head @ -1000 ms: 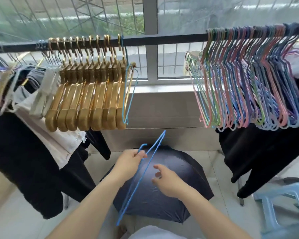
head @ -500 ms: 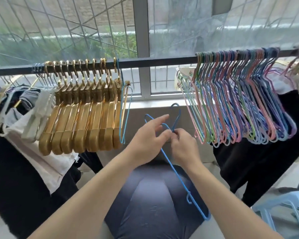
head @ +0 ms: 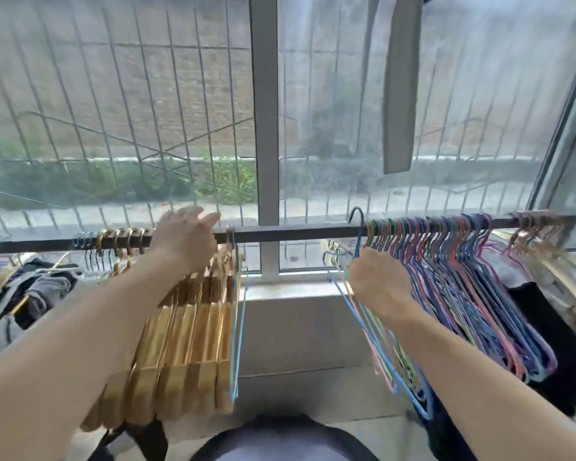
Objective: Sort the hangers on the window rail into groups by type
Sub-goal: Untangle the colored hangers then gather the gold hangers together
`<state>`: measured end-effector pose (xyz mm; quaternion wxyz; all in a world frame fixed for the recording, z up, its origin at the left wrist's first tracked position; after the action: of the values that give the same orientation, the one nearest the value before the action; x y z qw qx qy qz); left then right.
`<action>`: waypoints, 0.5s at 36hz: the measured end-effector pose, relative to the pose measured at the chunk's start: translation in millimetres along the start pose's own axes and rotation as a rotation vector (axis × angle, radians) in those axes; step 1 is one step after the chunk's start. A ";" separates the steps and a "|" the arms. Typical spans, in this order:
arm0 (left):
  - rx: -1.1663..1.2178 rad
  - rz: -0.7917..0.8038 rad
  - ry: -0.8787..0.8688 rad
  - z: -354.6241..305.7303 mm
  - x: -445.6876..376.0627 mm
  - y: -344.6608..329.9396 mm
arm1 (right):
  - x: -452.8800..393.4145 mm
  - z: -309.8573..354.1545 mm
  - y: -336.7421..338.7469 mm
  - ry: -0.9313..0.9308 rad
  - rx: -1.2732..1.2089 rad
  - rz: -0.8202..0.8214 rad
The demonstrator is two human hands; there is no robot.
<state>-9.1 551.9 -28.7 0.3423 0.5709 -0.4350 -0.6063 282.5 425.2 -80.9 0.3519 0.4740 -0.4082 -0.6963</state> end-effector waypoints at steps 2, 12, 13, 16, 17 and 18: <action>-0.066 0.052 0.025 8.9 -6.1 -2.3 | -9.3 2.6 2.2 0.015 0.097 -0.006; -0.014 0.062 -0.025 20.9 -11.1 -19.7 | -31.7 8.4 -12.8 0.085 0.299 0.090; -0.017 0.063 -0.034 21.3 -13.0 -20.4 | -33.1 8.8 -15.8 0.088 0.307 0.099; -0.023 0.057 -0.040 24.1 -19.0 -21.0 | -39.0 10.5 -21.9 0.098 0.319 0.125; -0.029 0.050 -0.041 24.0 -19.5 -20.6 | -40.5 10.8 -23.2 0.105 0.332 0.127; -0.036 0.042 -0.045 22.9 -19.0 -19.8 | -40.9 10.0 -23.5 0.108 0.344 0.121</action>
<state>-27.9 580.0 -40.0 0.3553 0.5414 -0.4437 -0.6195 283.0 473.2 -84.8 0.3283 0.5385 -0.5296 -0.5673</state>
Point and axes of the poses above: each hand's wrist, its own x-axis away from the middle knuckle, its own y-axis out of the back of the hand, z = x × y, the point moved 5 cm from there along -x, towards the middle knuckle, and after that the axes turned 14 degrees about y, right-handed, at the moved point
